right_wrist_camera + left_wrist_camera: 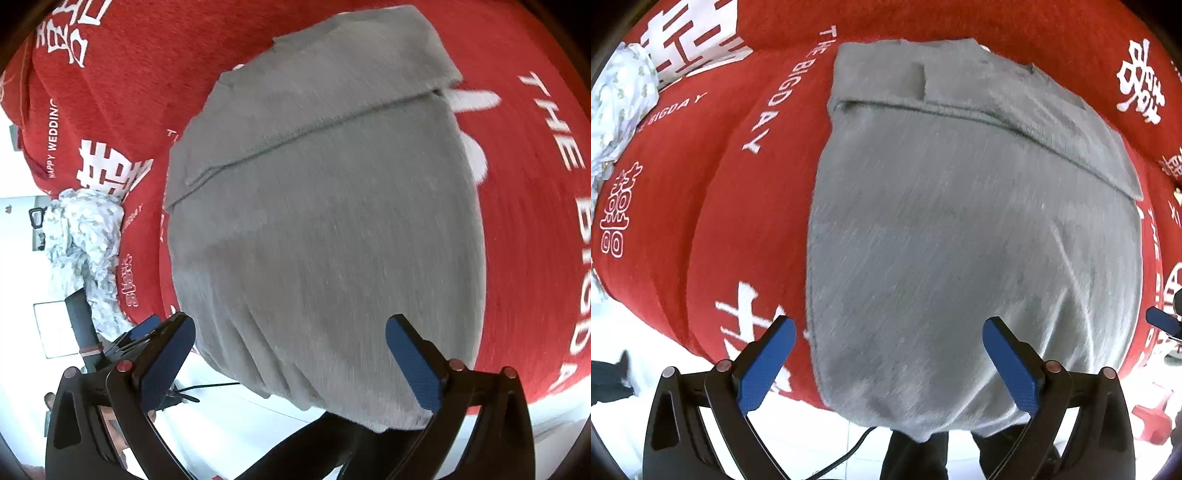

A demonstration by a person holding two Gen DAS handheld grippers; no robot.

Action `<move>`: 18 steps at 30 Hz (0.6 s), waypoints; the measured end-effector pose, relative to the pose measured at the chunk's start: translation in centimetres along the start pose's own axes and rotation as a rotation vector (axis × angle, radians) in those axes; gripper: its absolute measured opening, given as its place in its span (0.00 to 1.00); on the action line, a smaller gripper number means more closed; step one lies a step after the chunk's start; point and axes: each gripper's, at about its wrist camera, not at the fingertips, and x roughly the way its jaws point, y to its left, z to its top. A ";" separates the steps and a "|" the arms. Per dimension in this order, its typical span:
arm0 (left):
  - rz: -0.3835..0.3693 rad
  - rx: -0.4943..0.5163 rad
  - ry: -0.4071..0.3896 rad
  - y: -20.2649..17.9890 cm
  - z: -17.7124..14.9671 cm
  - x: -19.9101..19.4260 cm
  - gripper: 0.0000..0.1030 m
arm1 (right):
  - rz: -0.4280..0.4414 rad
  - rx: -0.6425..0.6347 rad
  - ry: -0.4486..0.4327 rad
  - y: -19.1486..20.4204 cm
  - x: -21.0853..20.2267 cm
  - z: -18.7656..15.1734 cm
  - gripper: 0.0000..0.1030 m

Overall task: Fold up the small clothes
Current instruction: 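Grasp the sweatshirt hem with both tools and lift it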

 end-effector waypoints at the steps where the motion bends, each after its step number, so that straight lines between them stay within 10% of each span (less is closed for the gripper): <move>1: -0.002 0.004 0.003 0.2 -0.3 0.0 0.99 | -0.004 0.009 0.000 -0.1 0.0 -0.5 1.00; 18: -0.098 -0.058 0.081 4.4 -8.2 3.5 0.99 | -0.077 0.036 0.101 -4.3 1.8 -7.4 1.00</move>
